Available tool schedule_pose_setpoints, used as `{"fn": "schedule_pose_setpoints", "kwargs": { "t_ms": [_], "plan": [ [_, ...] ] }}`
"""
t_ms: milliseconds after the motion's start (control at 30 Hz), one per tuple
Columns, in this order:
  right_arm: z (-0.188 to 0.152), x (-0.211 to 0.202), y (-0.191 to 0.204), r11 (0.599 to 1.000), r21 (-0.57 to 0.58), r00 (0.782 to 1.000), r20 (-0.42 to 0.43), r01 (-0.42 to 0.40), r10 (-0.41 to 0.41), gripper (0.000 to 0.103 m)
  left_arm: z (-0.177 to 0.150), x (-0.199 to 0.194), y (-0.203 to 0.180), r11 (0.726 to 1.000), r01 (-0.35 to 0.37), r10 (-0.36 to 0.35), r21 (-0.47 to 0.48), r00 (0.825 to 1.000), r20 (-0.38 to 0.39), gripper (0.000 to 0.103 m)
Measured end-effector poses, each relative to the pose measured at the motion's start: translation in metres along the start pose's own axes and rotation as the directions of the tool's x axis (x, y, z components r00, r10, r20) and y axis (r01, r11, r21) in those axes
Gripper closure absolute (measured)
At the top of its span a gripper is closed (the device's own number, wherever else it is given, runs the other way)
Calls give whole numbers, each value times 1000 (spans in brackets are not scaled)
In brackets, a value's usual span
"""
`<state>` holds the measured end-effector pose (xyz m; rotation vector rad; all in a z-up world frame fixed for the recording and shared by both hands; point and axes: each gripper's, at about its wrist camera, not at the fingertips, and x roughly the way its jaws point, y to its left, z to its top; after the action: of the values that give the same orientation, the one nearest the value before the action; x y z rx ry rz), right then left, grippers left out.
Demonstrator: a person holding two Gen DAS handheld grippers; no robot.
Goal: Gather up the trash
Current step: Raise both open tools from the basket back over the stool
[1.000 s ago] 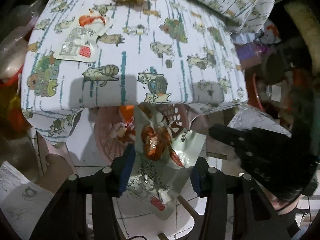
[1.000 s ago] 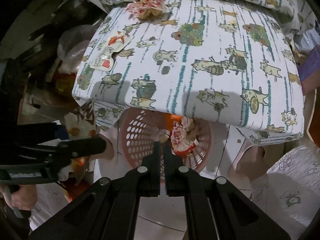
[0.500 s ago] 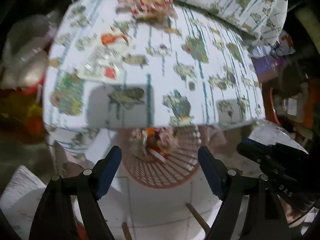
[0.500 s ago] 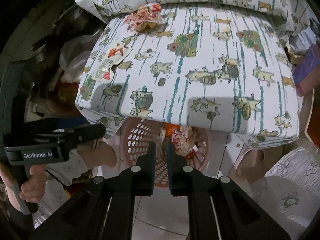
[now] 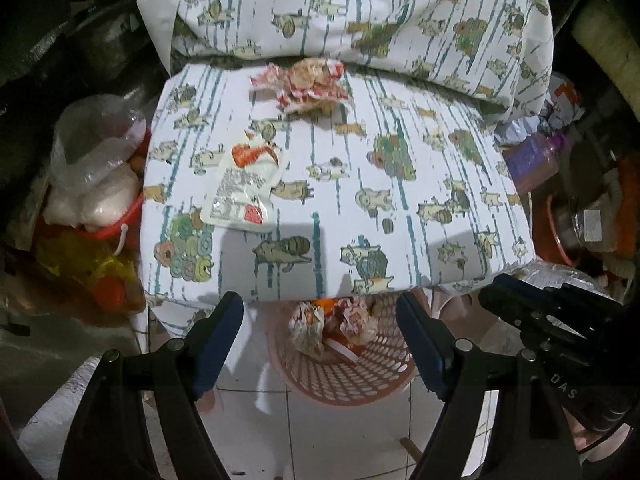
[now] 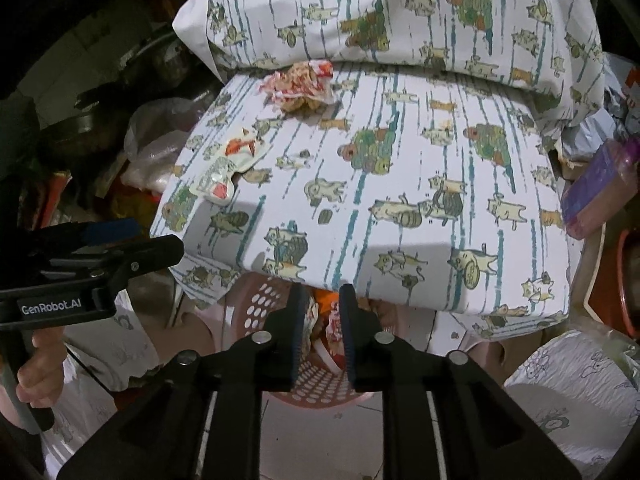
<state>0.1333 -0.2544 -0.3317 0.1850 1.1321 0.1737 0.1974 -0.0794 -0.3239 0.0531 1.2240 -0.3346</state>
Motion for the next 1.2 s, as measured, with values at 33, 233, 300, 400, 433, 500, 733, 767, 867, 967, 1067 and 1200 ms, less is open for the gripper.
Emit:
{"fn": "schedule_pose_setpoints", "kwargs": {
  "t_ms": [33,233,300,400,433,500,733,767,867,967,1067,1200],
  "plan": [
    [1,-1,0,1000,1,1000,7,0,0,84,0,-2,-1,1000,-3,3,5,1000,8,23],
    [4,-7,-4,1000,18,999,39,15,-16,74,2,-13,1,1000,-17,17,-8,999,51,23],
    [5,-8,-5,999,25,999,44,22,-23,74,3,-18,3,1000,-3,5,-18,998,60,23],
    [5,-8,-7,999,36,998,50,24,-26,70,4,-23,3,1000,-17,19,-17,997,78,22],
    [5,-8,-8,999,39,998,53,31,-33,68,4,-24,4,1000,-19,21,-20,996,82,22],
    [5,-9,-8,998,40,997,58,42,-44,66,5,-26,5,1000,-13,15,-22,996,84,22],
    [6,-13,-8,998,44,996,79,49,-52,55,4,-32,4,999,-49,50,-13,992,113,22],
    [7,-14,-8,998,45,995,81,51,-55,53,4,-33,4,998,-57,57,-11,991,120,22],
    [8,-15,-9,997,55,995,83,50,-54,46,3,-36,3,997,-78,77,2,987,139,22],
    [9,-17,-11,997,65,994,89,50,-56,41,4,-39,7,994,-106,106,-7,982,157,22],
    [11,-17,-15,994,84,993,99,64,-72,38,8,-50,23,978,-194,206,-77,956,211,22],
    [14,-17,-22,992,115,993,101,50,-62,33,16,-68,47,975,-181,209,-128,943,258,18]
  ]
}}
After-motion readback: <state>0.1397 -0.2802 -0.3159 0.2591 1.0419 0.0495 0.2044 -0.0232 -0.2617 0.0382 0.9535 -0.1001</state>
